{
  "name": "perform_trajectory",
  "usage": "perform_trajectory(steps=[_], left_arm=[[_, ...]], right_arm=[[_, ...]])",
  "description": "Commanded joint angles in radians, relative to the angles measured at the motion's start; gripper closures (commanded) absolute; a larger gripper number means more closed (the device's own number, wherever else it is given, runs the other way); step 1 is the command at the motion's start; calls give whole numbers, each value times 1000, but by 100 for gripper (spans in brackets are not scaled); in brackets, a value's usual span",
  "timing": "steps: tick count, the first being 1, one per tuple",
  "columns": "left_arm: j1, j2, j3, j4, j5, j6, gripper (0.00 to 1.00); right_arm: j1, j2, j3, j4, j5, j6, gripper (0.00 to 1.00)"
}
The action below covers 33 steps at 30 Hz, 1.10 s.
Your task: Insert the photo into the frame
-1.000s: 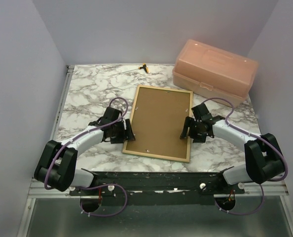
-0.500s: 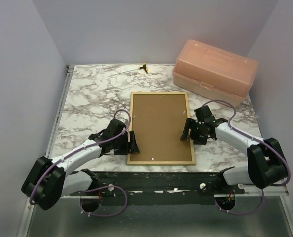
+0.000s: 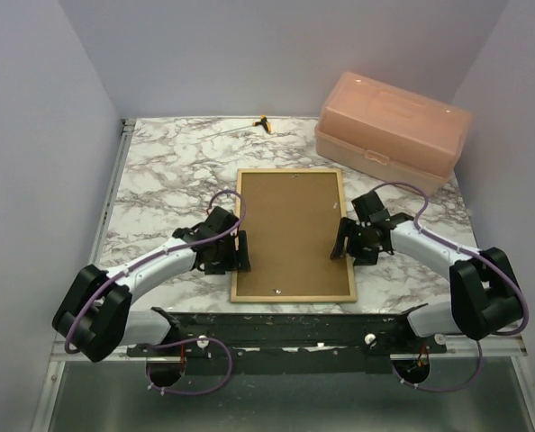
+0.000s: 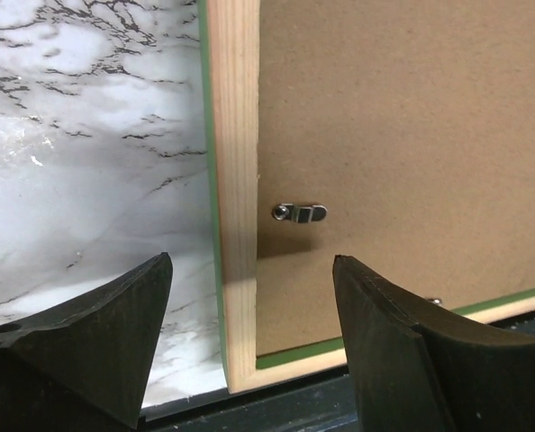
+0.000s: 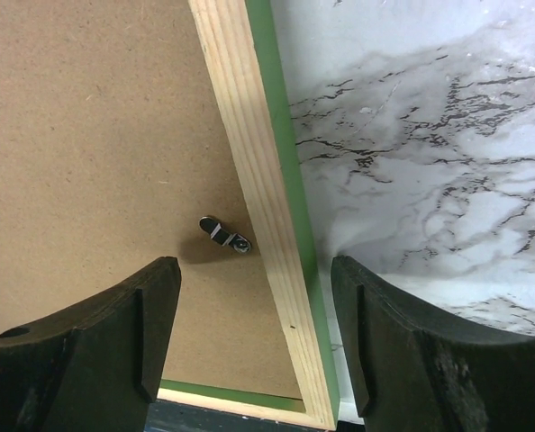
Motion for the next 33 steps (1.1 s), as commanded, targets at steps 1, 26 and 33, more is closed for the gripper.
perform_trajectory(steps=[1, 26, 33], left_arm=[[-26, 75, 41, 7, -46, 22, 28], [-91, 228, 83, -44, -152, 10, 37], [-91, 231, 75, -42, -151, 10, 37]], right_arm=[[6, 40, 29, -47, 61, -28, 29], [11, 127, 6, 50, 190, -8, 100], [11, 78, 1, 71, 103, 9, 68]])
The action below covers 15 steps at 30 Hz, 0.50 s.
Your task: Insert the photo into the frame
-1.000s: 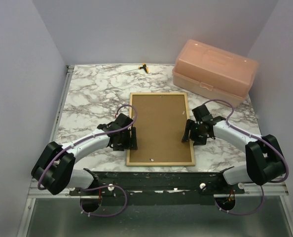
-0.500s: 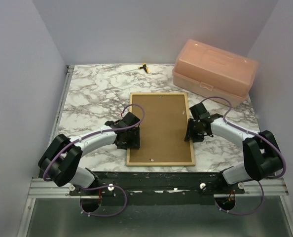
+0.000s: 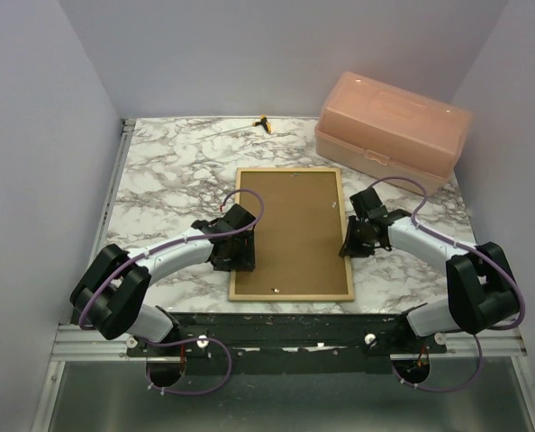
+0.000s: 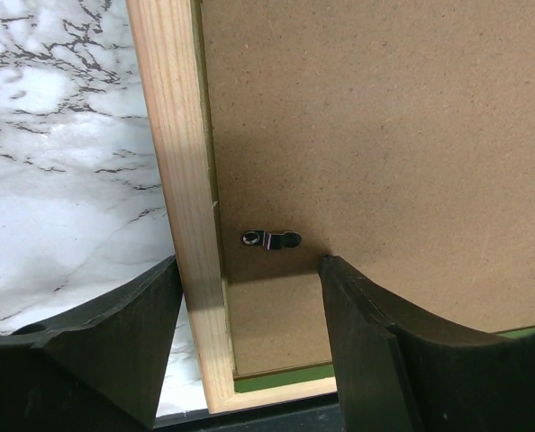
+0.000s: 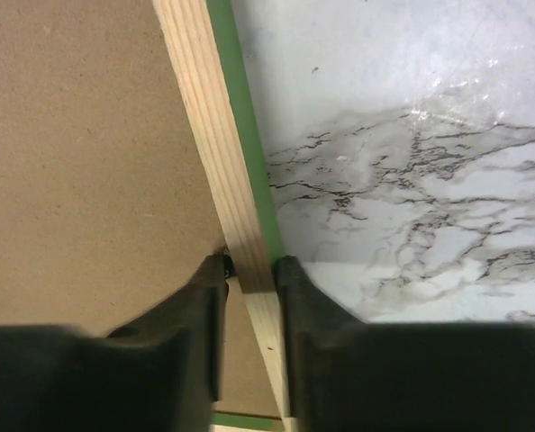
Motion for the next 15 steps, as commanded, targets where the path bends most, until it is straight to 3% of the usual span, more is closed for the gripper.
perform_trajectory(steps=[1, 3, 6, 12, 15], left_arm=[[-7, 49, -38, -4, -34, 6, 38], [-6, 50, -38, -3, -34, 6, 38], [-5, 53, -37, 0, -34, 6, 38], [-6, 65, -38, 6, -32, 11, 38], [-7, 68, -37, 4, -33, 11, 39]], right_arm=[[5, 15, -41, 69, 8, 56, 55], [5, -1, -33, 69, 7, 69, 38], [5, 15, -12, 58, 31, 77, 34], [5, 100, 23, 38, 55, 82, 41], [5, 109, 28, 16, 65, 83, 58]])
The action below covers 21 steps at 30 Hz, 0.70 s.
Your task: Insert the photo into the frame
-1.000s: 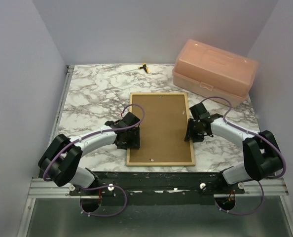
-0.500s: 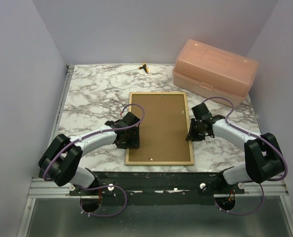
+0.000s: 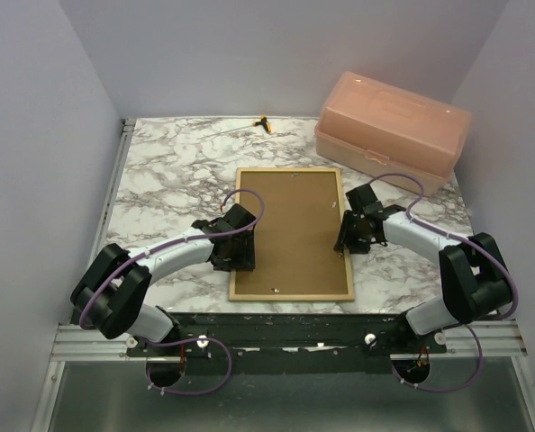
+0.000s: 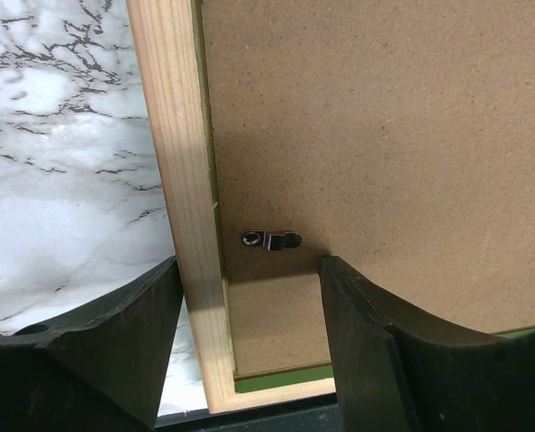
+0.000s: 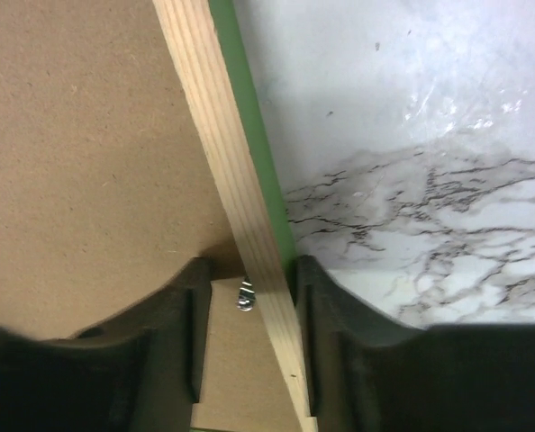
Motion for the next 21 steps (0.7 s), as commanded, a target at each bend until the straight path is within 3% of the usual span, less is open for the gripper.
perform_trajectory(steps=[1, 7, 14, 21], left_arm=[[-6, 61, -41, 6, -33, 10, 39], [-7, 60, -40, 3, -32, 11, 39], [-6, 68, -38, 4, -33, 12, 39], [-6, 84, -35, 7, -30, 11, 38]], right_arm=[[2, 47, -10, -33, 58, 14, 66], [4, 46, 21, -91, 43, -18, 66], [24, 66, 60, -158, 49, -39, 55], [86, 157, 93, -226, 130, -17, 57]])
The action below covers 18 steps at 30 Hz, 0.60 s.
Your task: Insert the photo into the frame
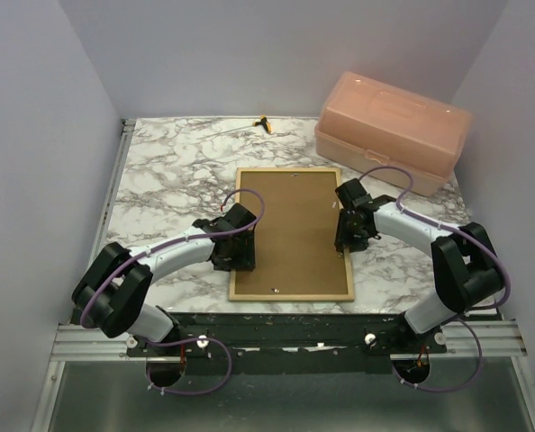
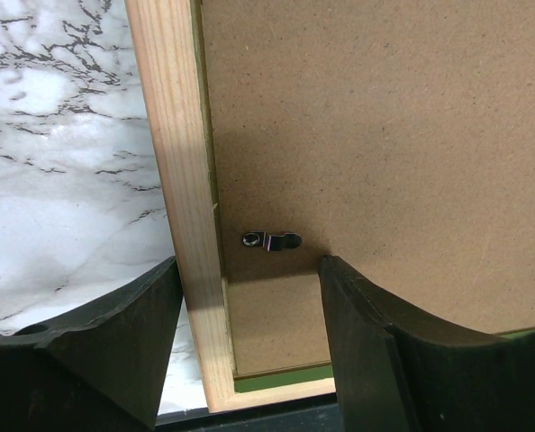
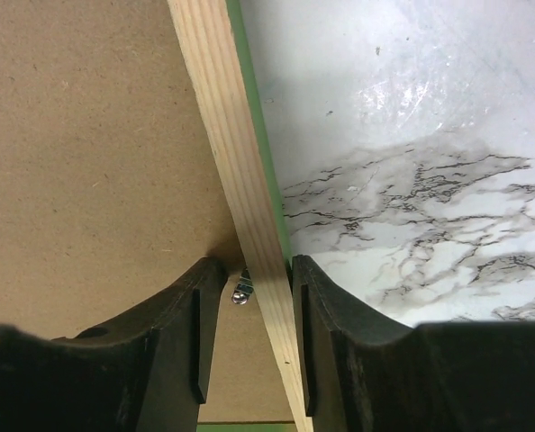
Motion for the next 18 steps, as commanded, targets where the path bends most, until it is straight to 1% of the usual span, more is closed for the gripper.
perform_trajectory(steps=[1, 3, 5, 7, 9, 10, 15, 18], left_arm=[[-6, 77, -42, 14, -29, 11, 38], [-6, 81, -41, 11, -31, 8, 38], [-5, 85, -39, 8, -31, 6, 38], [-6, 88, -36, 5, -32, 4, 37], [-7, 85, -31, 0, -34, 3, 34], [-7, 82, -29, -2, -34, 3, 32], [-5, 50, -23, 8, -8, 1, 24], [5, 28, -22, 23, 27, 3, 21]], right_arm=[[46, 86, -21, -86, 69, 14, 58], [55, 90, -24, -95, 73, 18, 62], [65, 86, -24, -103, 80, 20, 69], [70, 89, -20, -113, 89, 17, 80], [77, 97, -14, -123, 100, 12, 90], [80, 100, -11, -129, 110, 11, 99], [102, 109, 9, -149, 142, 2, 100], [119, 102, 19, -159, 161, -1, 100]])
